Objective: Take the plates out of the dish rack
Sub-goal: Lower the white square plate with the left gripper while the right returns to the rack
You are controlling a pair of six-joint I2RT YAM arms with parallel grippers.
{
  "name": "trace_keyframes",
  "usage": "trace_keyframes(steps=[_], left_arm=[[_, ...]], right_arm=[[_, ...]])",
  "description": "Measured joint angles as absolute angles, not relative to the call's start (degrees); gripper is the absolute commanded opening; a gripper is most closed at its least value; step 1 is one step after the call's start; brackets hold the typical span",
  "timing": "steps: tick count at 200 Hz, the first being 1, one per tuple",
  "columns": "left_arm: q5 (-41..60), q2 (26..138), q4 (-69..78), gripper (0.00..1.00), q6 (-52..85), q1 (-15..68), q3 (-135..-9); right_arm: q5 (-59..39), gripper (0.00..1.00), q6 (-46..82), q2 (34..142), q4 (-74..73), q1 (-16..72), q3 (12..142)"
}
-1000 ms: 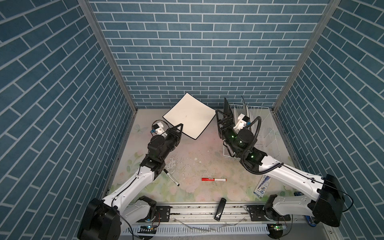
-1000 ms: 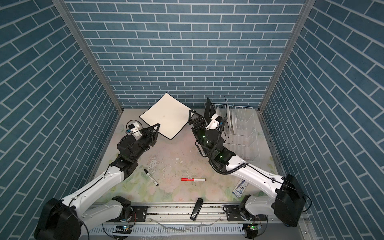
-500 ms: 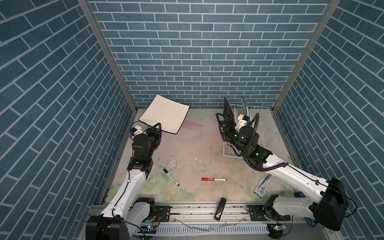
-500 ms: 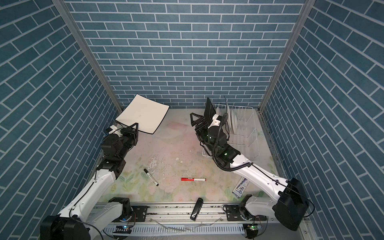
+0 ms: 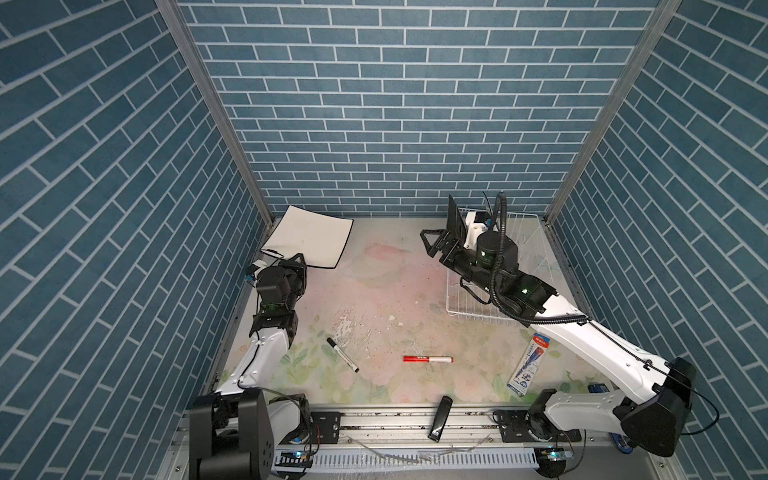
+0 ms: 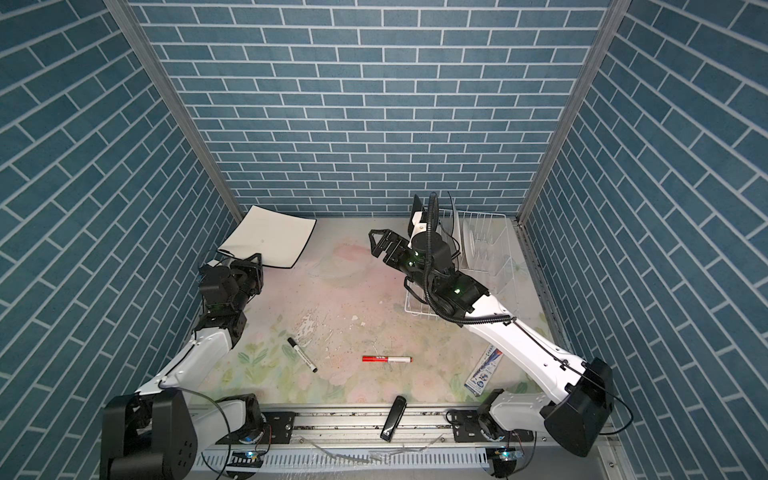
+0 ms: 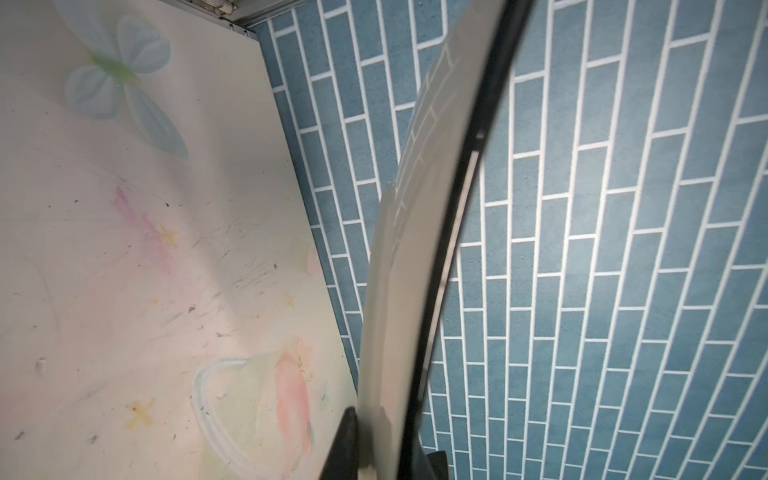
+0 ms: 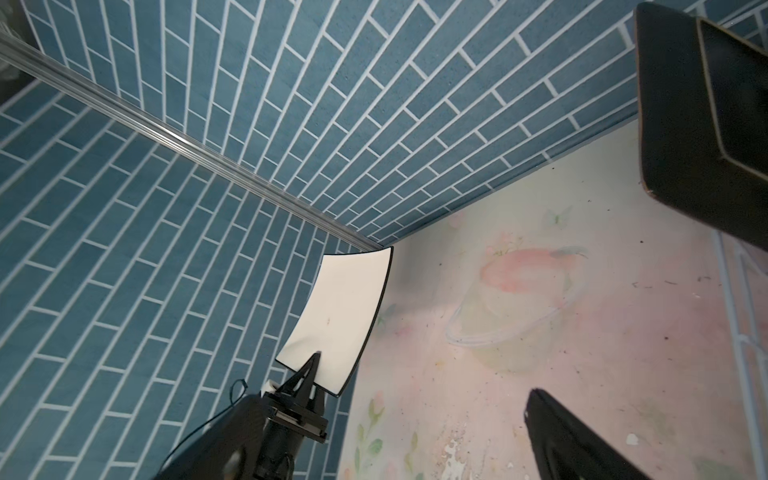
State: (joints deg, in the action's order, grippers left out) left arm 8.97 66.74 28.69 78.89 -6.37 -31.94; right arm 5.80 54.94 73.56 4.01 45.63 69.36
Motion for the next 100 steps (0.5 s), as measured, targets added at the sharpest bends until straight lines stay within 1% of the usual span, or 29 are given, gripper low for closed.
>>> trace_keyframes(steps=[48, 100], left_arm=[[8.73, 75.88, 35.20, 0.00, 79.92, -8.29, -31.33], [7.14, 84.47, 43.24, 0.00, 80.40, -10.96, -30.96]], right_arm=[[6.85, 0.99, 50.30, 77.23, 7.55, 45.60, 71.09], [5.06, 0.99, 47.46, 85.36, 10.68, 45.30, 79.96]])
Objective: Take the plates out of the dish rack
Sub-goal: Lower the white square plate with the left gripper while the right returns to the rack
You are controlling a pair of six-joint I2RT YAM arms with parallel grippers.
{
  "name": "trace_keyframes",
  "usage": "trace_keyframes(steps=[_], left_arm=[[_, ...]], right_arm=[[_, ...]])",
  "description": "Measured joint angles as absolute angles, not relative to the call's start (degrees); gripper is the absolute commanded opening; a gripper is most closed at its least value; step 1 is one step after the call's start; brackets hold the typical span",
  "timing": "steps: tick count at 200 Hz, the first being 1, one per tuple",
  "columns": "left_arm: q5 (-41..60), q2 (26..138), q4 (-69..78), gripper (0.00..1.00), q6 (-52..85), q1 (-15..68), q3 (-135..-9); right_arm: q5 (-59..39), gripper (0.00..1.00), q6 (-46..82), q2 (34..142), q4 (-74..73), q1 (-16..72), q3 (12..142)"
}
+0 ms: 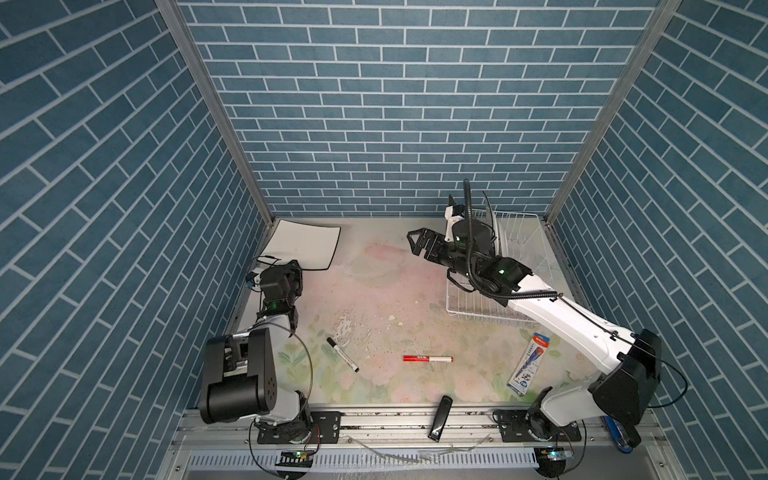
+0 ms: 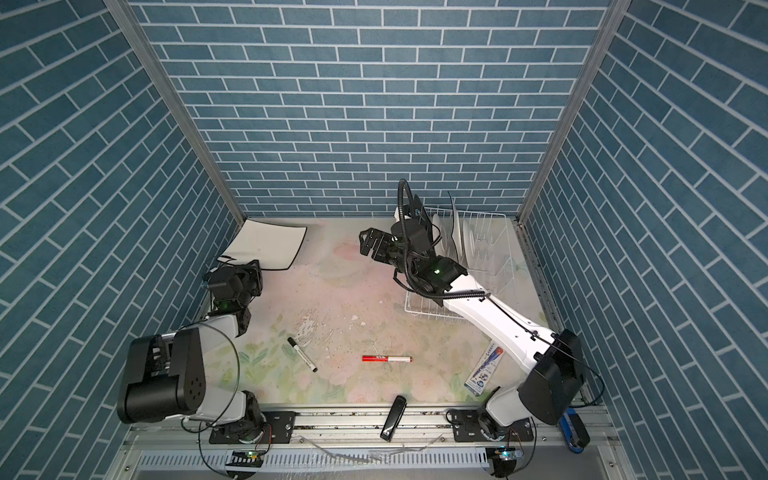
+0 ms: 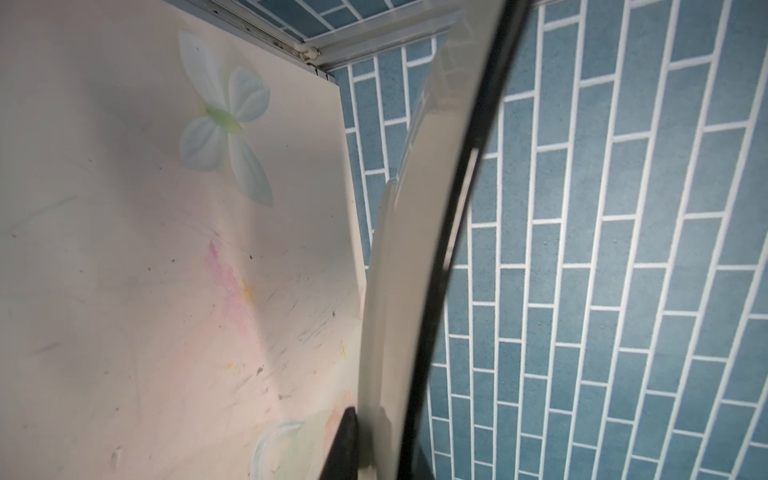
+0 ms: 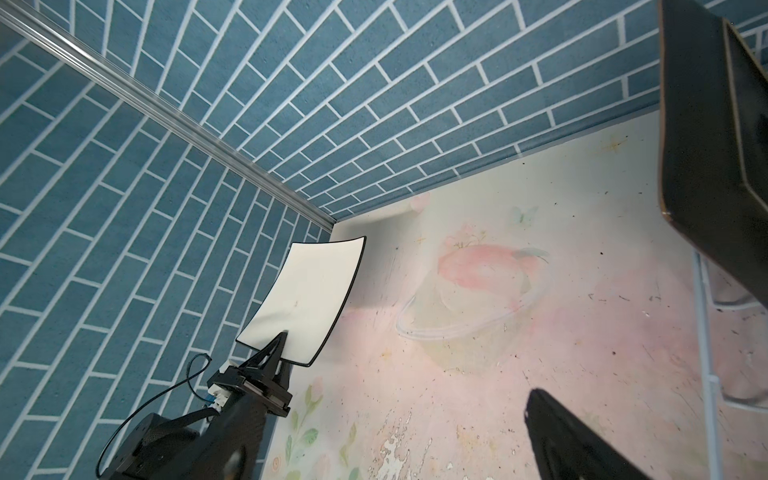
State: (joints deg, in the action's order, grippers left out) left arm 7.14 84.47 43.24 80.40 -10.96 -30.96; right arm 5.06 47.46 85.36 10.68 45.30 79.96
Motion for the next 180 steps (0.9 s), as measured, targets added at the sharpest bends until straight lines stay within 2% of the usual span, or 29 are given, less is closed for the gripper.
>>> trace_keyframes(steps=[39, 112, 180], left_arm=[[7.16, 90.41, 47.42, 0.00, 81.19, -12.67, -30.96], [11.84, 103.61, 57.04, 0.00, 84.53, -14.06, -33.61], [13.19, 105.54, 58.13, 0.00, 84.93, -14.59, -36.93]], right_arm=[[0.97, 0.99, 47.42, 90.98, 12.03, 45.25, 84.60], [-7.14, 0.99, 51.20, 98.43, 11.46, 45.25, 85.01], [-8.86, 0.99, 52.27, 99.79, 11.53, 45.23, 88.23]])
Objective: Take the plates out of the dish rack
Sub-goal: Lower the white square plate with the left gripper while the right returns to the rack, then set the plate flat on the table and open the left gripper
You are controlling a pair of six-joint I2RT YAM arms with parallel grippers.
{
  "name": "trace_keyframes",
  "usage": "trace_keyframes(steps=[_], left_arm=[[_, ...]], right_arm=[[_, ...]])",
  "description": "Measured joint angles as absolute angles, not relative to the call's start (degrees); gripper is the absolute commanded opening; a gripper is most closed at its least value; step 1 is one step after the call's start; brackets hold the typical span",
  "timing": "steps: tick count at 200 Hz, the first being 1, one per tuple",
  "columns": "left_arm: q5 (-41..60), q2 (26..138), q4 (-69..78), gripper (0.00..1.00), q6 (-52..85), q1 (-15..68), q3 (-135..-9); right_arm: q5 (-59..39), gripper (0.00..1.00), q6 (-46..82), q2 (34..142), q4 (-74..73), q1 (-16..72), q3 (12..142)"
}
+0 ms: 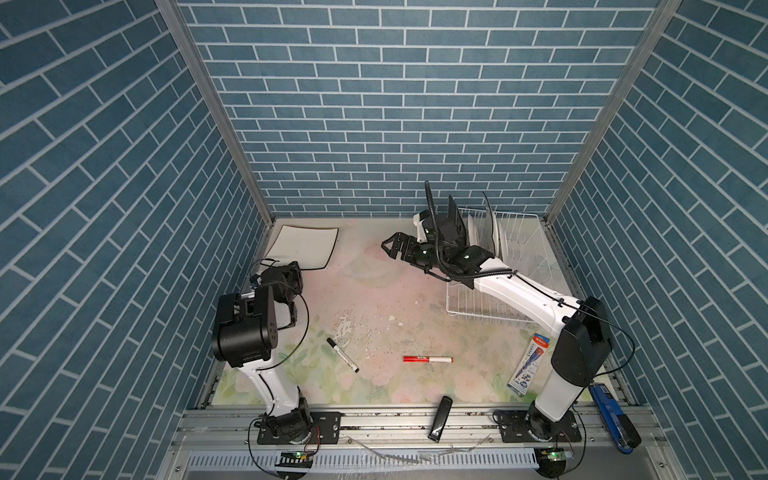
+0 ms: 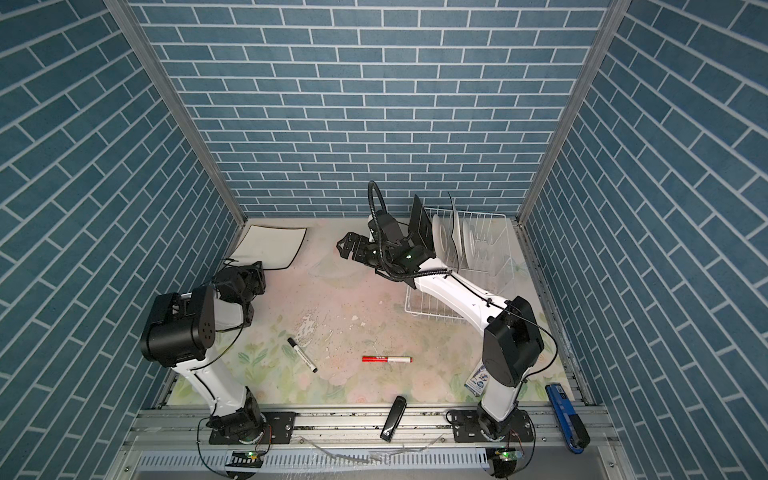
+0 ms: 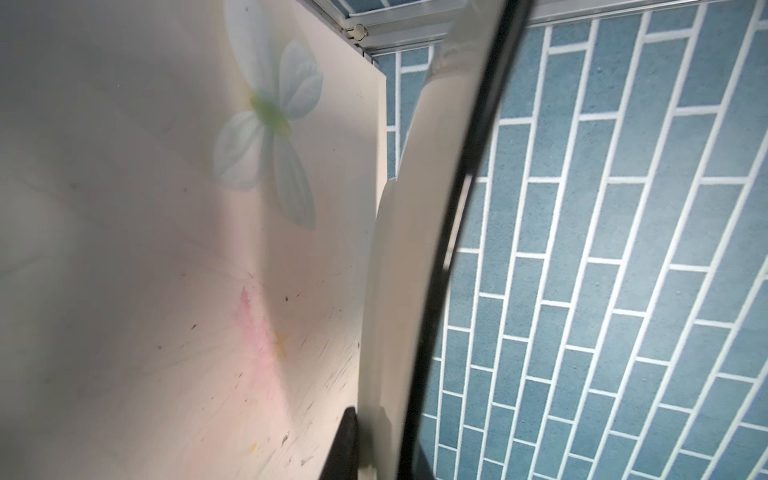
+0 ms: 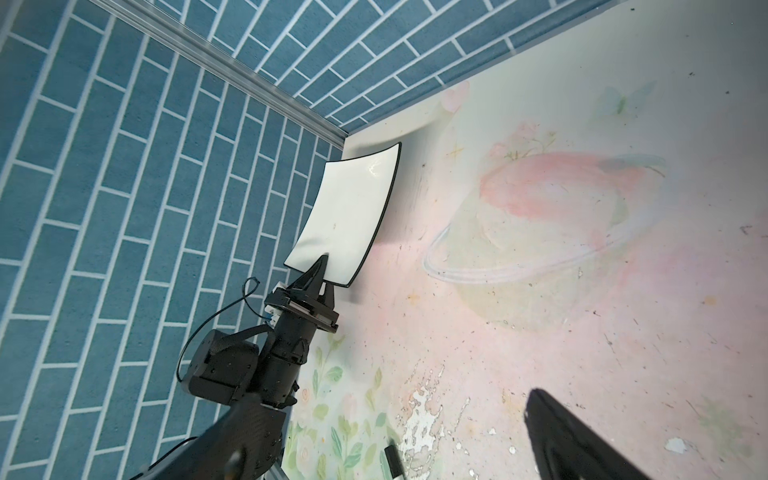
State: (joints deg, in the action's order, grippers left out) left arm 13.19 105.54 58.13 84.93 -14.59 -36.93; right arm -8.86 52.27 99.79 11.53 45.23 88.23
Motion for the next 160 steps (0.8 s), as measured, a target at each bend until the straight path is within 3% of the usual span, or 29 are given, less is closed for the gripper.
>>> trace_keyframes(steps=[160], left_arm=[[14.04, 108.77, 53.15, 0.00, 85.19, -16.36, -40.05]], right_arm=[[-11.16, 0.99, 52.27, 103.42, 11.90, 45.21, 90.70]])
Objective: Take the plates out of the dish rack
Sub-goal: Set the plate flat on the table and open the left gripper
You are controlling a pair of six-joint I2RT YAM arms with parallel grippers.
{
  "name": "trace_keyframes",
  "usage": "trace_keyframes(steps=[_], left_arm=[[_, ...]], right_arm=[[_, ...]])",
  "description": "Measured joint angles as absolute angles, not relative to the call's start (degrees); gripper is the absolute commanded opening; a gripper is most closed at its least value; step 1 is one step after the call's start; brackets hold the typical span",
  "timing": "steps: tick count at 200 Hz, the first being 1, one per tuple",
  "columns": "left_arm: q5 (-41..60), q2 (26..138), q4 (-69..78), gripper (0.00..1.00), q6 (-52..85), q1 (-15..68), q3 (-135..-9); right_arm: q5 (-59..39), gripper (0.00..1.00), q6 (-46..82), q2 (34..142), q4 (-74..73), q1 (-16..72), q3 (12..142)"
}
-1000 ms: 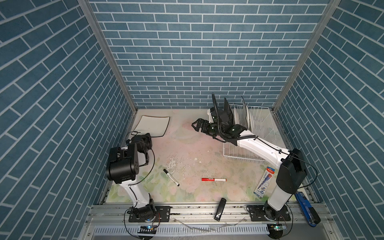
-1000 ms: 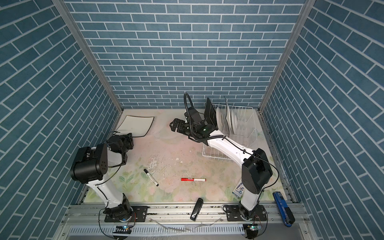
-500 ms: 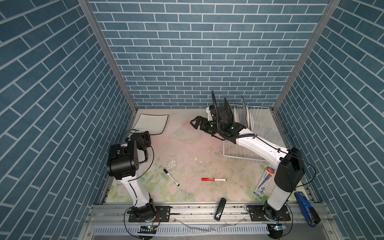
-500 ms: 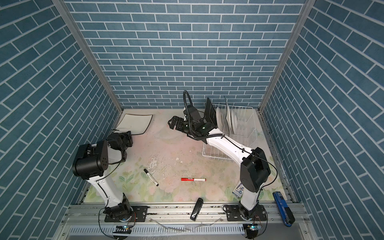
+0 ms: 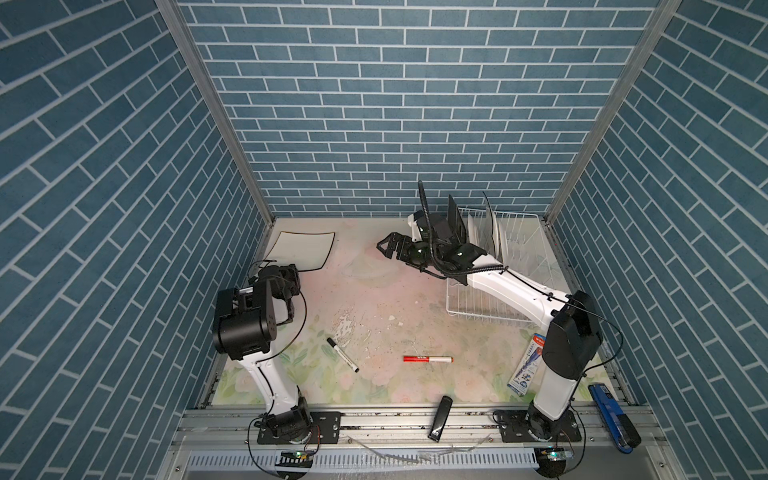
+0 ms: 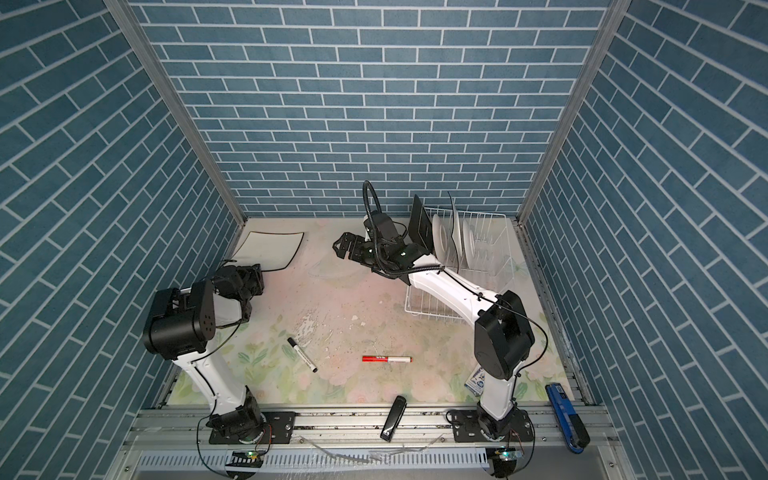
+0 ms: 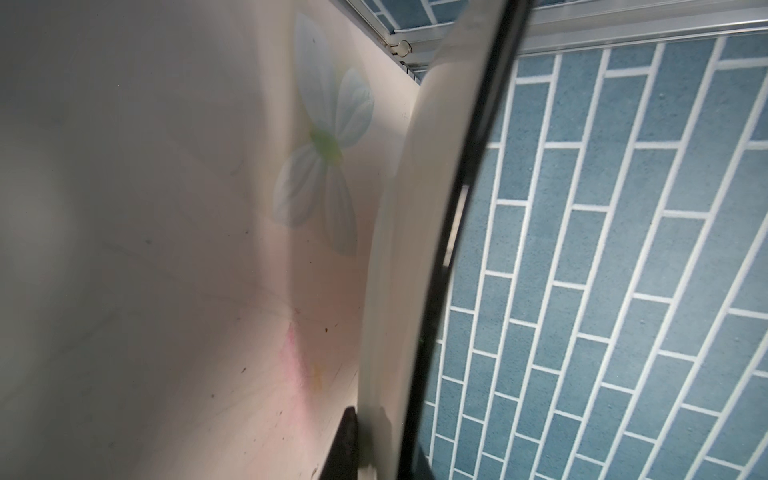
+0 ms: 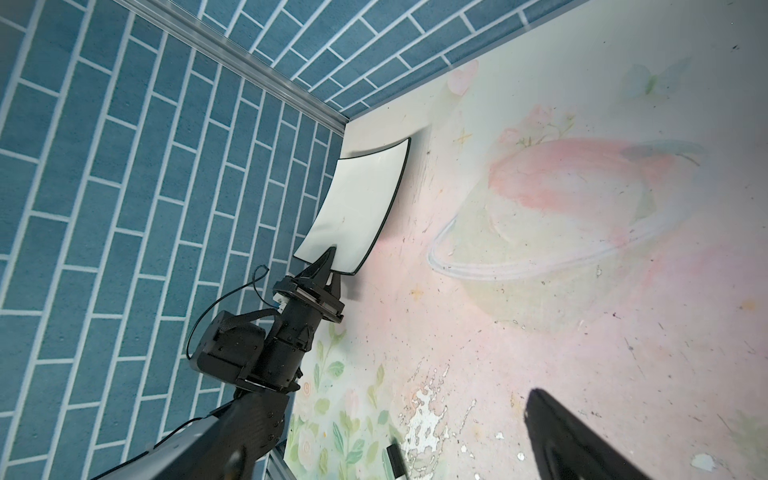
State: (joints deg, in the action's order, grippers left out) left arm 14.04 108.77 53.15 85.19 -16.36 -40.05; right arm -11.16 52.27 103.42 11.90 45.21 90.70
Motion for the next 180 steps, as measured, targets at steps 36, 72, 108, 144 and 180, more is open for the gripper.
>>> trace_keyframes(steps=[36, 72, 108, 144, 180], left_arm=[[14.15, 108.77, 51.88, 0.00, 84.51, -16.51, -40.05], [14.22, 108.77, 50.65, 0.00, 83.68, -16.60, -40.03], [14.22, 108.77, 50.70, 0.18, 83.53, -16.60, -40.03], [14.22, 108.53, 51.24, 0.31, 83.18, -16.60, -40.03], [14.04, 107.18, 49.74, 0.53, 82.46, -16.64, -39.88]], right_arm=[[-11.84, 0.99, 52.29, 104.25, 11.92, 45.21, 91.13], [-11.90, 0.99, 52.29, 104.29, 11.97, 45.21, 91.15], [-12.01, 0.99, 52.31, 104.29, 11.94, 45.21, 91.15], [-12.16, 0.99, 52.31, 104.29, 11.94, 45.21, 91.15], [-12.27, 0.99, 52.31, 104.29, 11.92, 45.21, 91.15]])
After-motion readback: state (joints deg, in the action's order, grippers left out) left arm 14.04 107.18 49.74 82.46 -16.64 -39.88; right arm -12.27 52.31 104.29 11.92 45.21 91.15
